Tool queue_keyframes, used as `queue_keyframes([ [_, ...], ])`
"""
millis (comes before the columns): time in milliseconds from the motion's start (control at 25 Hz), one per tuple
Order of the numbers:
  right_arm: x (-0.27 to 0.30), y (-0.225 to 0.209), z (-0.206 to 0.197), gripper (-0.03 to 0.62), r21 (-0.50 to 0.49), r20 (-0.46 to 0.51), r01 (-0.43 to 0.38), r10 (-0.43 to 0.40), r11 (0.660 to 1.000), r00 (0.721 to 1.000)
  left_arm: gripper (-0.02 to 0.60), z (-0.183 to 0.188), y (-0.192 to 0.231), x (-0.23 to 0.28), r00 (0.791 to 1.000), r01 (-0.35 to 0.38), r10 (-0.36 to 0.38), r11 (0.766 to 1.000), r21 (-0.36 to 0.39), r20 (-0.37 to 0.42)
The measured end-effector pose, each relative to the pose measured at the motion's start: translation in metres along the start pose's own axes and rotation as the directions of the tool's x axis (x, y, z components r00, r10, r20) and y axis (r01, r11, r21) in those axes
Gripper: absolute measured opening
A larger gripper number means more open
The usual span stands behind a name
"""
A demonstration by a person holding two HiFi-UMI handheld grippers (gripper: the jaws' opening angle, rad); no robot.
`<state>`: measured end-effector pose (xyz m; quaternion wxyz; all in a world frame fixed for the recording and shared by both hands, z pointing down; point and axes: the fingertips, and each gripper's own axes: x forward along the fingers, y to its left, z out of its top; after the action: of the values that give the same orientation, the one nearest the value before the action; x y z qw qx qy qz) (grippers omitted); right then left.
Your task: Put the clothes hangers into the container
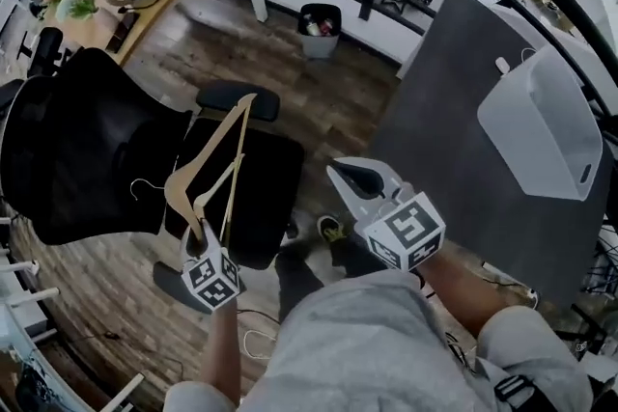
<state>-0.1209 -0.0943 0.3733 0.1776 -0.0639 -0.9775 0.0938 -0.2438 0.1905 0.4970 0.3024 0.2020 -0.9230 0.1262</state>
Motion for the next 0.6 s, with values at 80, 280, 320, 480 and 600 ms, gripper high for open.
queue_keyframes([
  [80, -0.026, -0.020, 0.005, -0.002, 0.014, 0.028, 0.060, -0.060, 0.998, 0.998, 0.074, 0.022, -0.026, -0.002, 0.997, 0.056, -0.058, 0.997, 0.047, 0.048],
  [280, -0.090, -0.056, 0.002, -0.001, 0.047, 0.069, 0.212, -0.215, 0.976, 0.974, 0.074, 0.064, -0.102, -0.014, 0.957, 0.227, -0.256, 0.954, 0.194, 0.137],
  [320, -0.103, -0.062, 0.000, -0.002, 0.052, 0.075, 0.249, -0.252, 0.967, 0.965, 0.074, 0.071, -0.120, -0.016, 0.942, 0.266, -0.302, 0.938, 0.221, 0.146],
  [480, -0.161, -0.083, -0.007, -0.002, 0.089, 0.098, 0.416, -0.424, 0.905, 0.900, 0.076, 0.106, -0.199, -0.027, 0.844, 0.419, -0.508, 0.826, 0.376, 0.174],
  [600, -0.203, -0.093, -0.015, -0.002, 0.129, 0.099, 0.524, -0.537, 0.842, 0.838, 0.077, 0.126, -0.258, -0.042, 0.746, 0.493, -0.643, 0.708, 0.506, 0.172],
])
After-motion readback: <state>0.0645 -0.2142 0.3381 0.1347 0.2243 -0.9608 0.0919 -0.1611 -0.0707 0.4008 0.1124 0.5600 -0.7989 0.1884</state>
